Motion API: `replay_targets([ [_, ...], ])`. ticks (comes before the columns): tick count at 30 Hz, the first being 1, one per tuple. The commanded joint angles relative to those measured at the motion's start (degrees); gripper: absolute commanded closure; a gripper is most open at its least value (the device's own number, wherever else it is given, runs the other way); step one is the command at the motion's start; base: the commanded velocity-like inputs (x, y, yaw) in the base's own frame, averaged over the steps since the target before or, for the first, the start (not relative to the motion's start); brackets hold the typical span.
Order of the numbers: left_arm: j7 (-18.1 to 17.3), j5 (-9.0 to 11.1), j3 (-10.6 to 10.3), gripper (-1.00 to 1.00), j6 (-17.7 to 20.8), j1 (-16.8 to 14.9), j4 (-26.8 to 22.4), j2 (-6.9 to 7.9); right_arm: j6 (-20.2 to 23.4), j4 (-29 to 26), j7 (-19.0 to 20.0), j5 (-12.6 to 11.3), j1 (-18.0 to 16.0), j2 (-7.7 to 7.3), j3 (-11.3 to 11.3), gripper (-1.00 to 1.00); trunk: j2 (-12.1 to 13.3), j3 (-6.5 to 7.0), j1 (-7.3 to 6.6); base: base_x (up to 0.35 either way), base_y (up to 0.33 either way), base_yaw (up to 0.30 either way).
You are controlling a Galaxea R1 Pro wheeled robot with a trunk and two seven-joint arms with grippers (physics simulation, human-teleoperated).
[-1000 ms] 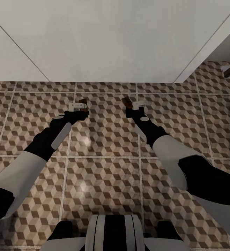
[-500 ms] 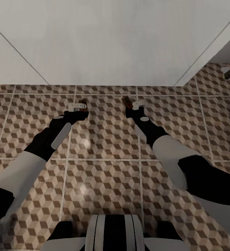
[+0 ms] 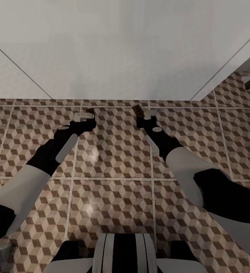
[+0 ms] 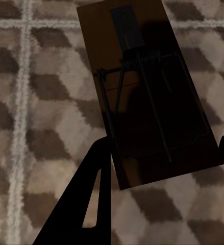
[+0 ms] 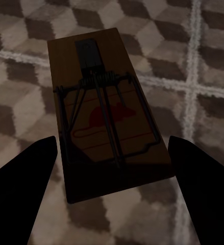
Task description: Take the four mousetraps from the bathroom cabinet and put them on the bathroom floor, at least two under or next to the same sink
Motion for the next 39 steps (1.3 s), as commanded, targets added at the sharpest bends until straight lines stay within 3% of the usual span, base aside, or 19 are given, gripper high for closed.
replay_targets([
  [1,0.5,0.5,-0.2,1.00,0.1,0.0,-0.1,0.08,-0.1,0.1,-0.4,0.0,0.0,0.00,0.4,1.00,0.0,-0.03,-0.01,0.002,0.000,0.000],
  [39,0.5,0.4,-0.2,1.00,0.2,0.1,-0.7,0.08,-0.2,5.7,-0.5,0.0,0.0,0.00,0.4,1.00,0.0,-0.03,-0.01,0.015,0.000,0.000],
])
